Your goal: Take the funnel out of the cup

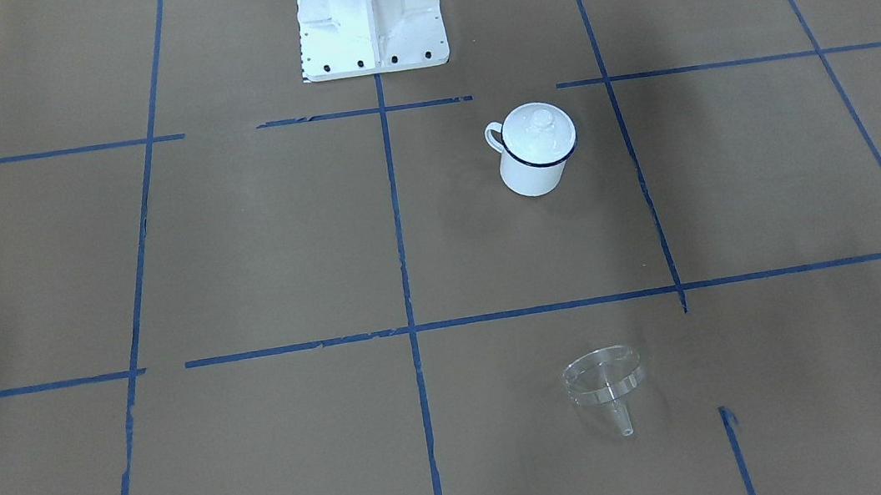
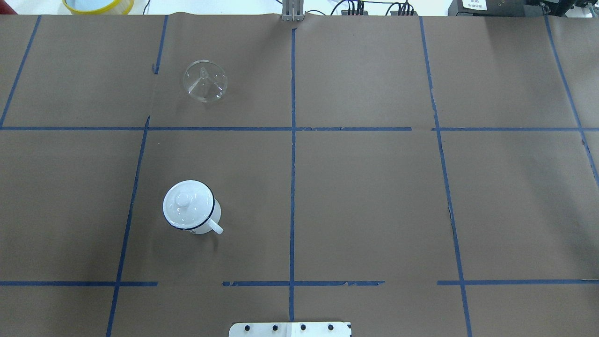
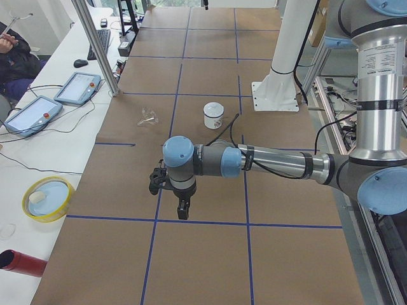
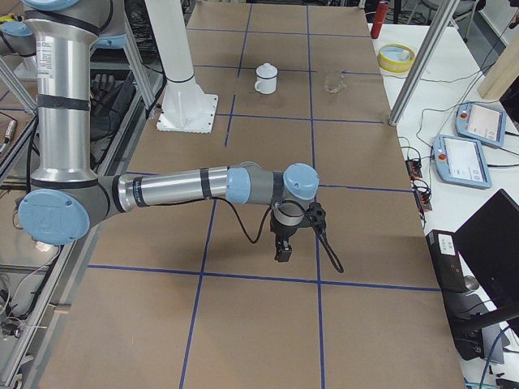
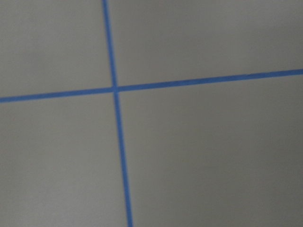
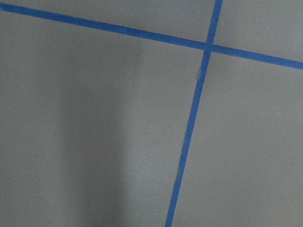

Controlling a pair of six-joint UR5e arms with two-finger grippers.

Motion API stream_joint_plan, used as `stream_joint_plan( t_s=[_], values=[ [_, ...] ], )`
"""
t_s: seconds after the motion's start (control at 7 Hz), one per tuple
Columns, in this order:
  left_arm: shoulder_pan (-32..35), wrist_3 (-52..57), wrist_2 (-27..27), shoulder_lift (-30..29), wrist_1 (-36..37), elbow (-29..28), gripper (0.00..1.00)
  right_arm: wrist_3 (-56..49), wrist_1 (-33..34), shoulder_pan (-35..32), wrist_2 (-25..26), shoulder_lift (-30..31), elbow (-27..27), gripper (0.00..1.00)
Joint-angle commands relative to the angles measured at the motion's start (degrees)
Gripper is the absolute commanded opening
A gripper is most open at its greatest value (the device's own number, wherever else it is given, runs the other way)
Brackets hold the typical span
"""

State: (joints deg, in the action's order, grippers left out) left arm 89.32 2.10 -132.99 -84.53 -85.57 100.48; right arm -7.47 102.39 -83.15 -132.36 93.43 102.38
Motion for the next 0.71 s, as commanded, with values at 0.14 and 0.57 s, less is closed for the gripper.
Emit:
stream_joint_plan(
  t_s=[0.14, 0.57],
  values=[
    [2.2, -0.4, -0.1, -0.9, -1.2, -2.1, 1.00, 0.0, 0.0, 0.0, 0.0, -0.1, 0.0, 1.00],
    [2.0, -0.1, 0.4, -1.1, -1.1, -0.9, 1.00, 0.0, 0.0, 0.0, 0.0, 0.0, 0.0, 1.00]
  ],
)
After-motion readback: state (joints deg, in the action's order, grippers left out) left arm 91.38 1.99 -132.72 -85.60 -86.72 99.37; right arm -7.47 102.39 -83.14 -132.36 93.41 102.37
